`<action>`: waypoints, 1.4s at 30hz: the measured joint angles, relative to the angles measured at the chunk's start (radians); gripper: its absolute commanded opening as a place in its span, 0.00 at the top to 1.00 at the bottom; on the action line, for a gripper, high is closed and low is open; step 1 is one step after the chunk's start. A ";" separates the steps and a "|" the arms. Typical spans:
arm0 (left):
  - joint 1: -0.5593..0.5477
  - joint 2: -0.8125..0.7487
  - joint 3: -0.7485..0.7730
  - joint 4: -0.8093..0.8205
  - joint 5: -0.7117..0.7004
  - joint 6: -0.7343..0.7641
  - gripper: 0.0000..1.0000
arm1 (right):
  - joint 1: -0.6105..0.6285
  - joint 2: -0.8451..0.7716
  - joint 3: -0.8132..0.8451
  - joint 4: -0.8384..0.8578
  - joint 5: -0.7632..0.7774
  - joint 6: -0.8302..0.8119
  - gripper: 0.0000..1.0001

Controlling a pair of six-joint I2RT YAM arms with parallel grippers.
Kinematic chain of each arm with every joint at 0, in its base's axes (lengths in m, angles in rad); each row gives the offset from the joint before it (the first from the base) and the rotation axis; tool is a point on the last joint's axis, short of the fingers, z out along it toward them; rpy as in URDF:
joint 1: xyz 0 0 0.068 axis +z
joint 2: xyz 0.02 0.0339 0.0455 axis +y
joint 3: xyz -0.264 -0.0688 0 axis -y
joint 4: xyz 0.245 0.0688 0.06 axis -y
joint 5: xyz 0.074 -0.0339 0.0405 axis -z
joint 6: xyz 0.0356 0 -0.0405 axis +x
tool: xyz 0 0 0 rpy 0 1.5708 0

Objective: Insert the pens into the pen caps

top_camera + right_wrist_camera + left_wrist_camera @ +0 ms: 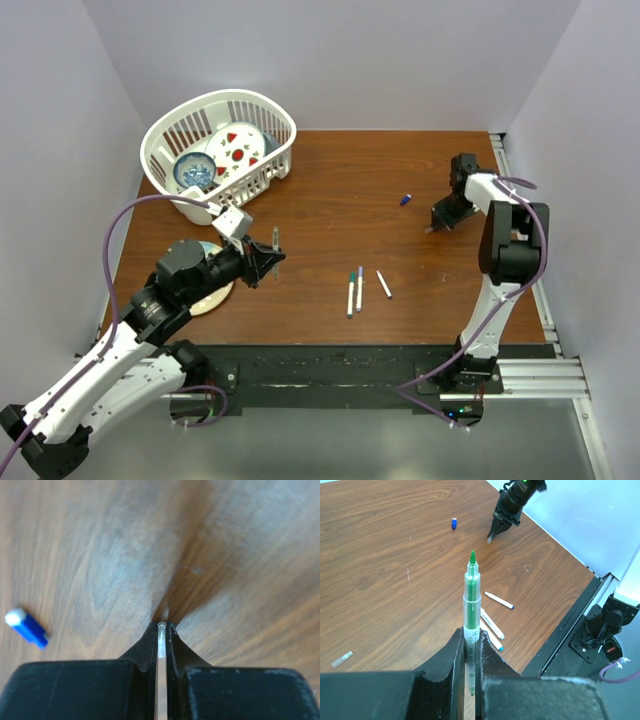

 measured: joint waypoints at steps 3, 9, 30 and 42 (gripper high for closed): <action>0.000 0.016 0.000 0.001 0.002 -0.003 1.00 | 0.002 -0.073 -0.119 0.143 -0.043 -0.103 1.00; 0.000 0.144 0.000 0.002 0.053 -0.027 1.00 | 0.089 -0.158 -0.277 0.353 -0.138 -0.253 1.00; -0.002 0.301 -0.149 0.330 0.349 -0.221 1.00 | 0.518 -0.812 -0.613 0.883 -0.417 -0.322 1.00; -0.002 0.331 -0.175 0.539 0.481 -0.315 1.00 | 0.612 -0.887 -0.669 1.187 -0.558 -0.173 1.00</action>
